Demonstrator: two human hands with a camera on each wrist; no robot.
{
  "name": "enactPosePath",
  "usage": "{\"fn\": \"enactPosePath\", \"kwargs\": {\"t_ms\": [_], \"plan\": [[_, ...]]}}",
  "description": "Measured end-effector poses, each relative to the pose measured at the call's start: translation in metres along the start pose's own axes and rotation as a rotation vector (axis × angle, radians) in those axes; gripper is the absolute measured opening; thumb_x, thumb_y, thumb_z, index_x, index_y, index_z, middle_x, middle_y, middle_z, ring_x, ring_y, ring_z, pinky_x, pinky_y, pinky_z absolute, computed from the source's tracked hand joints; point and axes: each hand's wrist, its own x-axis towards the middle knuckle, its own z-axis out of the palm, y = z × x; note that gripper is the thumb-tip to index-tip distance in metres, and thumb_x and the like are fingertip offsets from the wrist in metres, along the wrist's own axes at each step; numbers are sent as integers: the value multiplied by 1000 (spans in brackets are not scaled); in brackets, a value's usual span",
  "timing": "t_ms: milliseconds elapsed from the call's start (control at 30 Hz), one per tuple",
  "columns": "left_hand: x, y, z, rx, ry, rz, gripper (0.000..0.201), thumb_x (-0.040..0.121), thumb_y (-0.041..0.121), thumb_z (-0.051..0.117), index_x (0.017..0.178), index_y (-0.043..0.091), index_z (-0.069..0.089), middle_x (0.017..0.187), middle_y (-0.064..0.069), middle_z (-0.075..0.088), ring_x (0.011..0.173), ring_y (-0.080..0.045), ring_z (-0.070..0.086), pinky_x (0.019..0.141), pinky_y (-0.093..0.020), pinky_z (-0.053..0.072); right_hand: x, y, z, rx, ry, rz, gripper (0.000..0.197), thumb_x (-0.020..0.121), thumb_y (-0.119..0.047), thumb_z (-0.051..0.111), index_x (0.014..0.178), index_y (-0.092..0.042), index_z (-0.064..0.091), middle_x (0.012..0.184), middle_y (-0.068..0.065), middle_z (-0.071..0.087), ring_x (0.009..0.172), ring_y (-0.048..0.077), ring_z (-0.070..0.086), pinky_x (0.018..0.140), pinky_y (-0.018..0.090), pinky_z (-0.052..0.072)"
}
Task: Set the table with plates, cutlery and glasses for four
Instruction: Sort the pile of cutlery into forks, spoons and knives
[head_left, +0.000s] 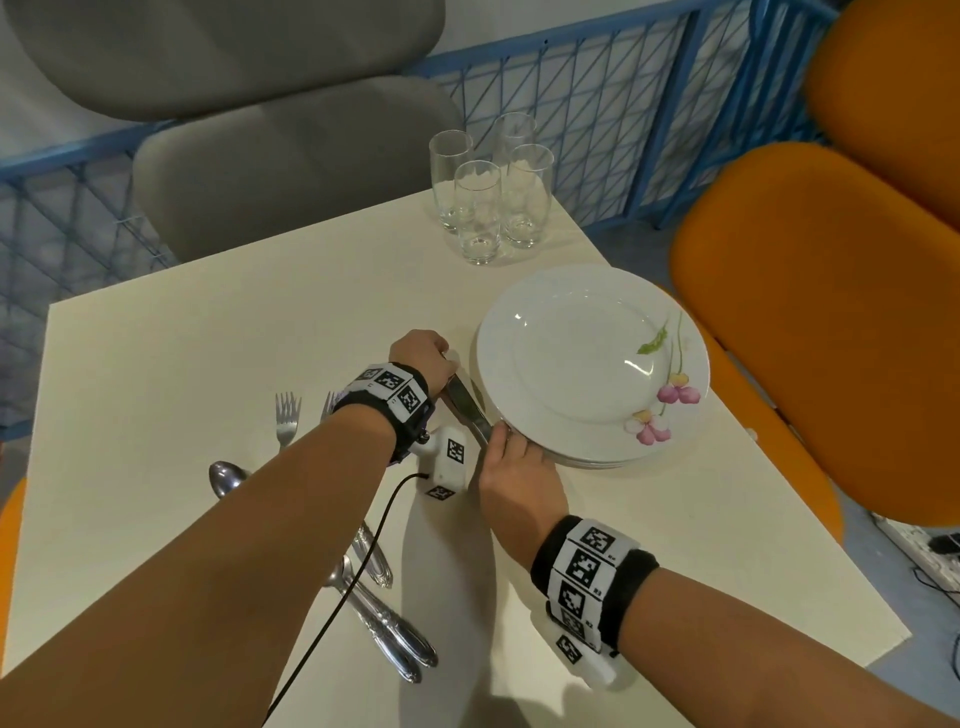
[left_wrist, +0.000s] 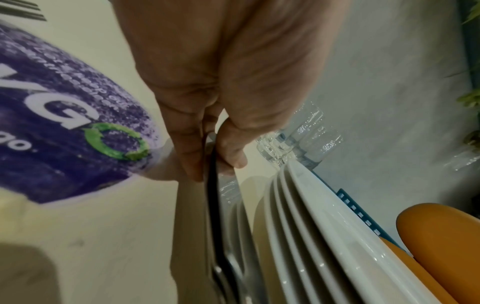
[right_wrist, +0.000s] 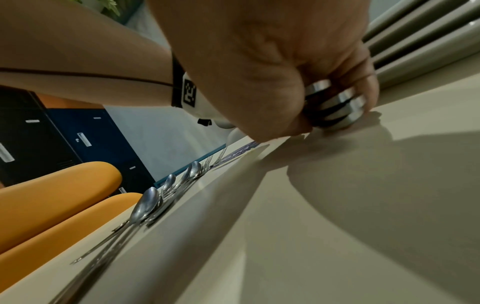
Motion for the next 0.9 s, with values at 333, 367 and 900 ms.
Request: {"fn": "enactPosePath", "kwargs": {"t_ms": [333, 367, 900], "plan": [[0, 5, -2, 241, -55, 65, 12, 91, 19, 57, 87, 7, 58, 88, -11, 59, 82, -26, 55, 81, -34, 48, 1, -7, -2, 28, 38, -9, 51, 80, 5, 25, 112, 11, 65, 71, 21, 63, 56, 33, 60, 45, 34, 50], [1, 4, -2, 264, -51, 75, 12, 91, 19, 57, 86, 8, 56, 88, -10, 57, 82, -24, 53, 82, -34, 48, 0, -7, -2, 27, 34, -10, 51, 79, 5, 26, 112, 11, 65, 71, 21, 63, 56, 32, 60, 44, 33, 50], [-1, 7, 2, 300, -36, 85, 30, 88, 4, 54, 114, -1, 67, 117, -15, 67, 109, -30, 62, 95, -33, 49, -6, 1, 9, 17, 236, -77, 61, 86, 0, 12, 110, 3, 68, 78, 18, 61, 63, 30, 58, 40, 30, 44]]}}
